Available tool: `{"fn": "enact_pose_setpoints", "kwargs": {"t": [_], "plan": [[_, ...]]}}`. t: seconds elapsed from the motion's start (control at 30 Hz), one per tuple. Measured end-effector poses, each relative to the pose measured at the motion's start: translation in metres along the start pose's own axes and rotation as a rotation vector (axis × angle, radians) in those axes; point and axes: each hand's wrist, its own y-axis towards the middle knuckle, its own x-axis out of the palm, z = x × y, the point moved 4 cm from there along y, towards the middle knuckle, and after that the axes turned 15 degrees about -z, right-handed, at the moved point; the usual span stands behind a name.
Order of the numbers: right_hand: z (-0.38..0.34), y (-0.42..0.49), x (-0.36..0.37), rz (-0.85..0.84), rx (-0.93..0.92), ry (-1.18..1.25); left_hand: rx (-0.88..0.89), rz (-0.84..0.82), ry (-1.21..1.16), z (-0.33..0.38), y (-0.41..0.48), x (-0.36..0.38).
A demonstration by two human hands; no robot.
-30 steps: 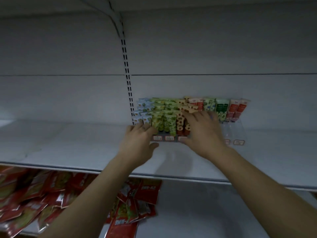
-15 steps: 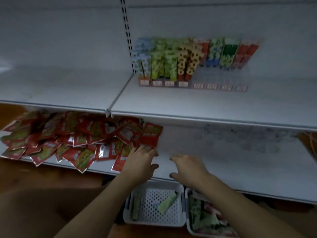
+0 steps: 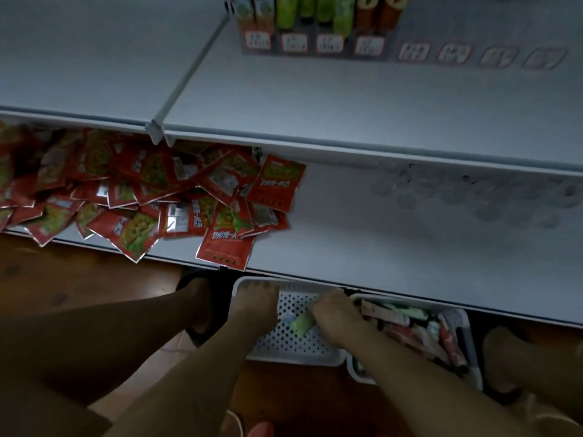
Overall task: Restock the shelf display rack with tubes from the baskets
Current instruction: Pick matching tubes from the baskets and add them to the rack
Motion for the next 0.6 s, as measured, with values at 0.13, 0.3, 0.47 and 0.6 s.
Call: {"fn": "enact_pose_setpoints", "kwargs": {"t": [0.13,0.3,0.47,0.6], "plan": [[-0.005,0.032,0.012,-0.044,0.008,-0.102,-0.133,-0.247,-0.227,-0.005,0.022,0.049],[-0.004,0.068,0.028,-0.090,0.040,-0.134,-0.187,-0.383,-0.289,-0.005,0.037,0.088],[-0.003,0.082,0.035,-0.079,0.016,-0.146,-0.199,-0.366,-0.408,-0.007,0.049,0.099],[-0.002,0.083,0.031,-0.052,-0.039,-0.132,-0.151,-0.290,-0.465,-0.015,0.051,0.095]]}}
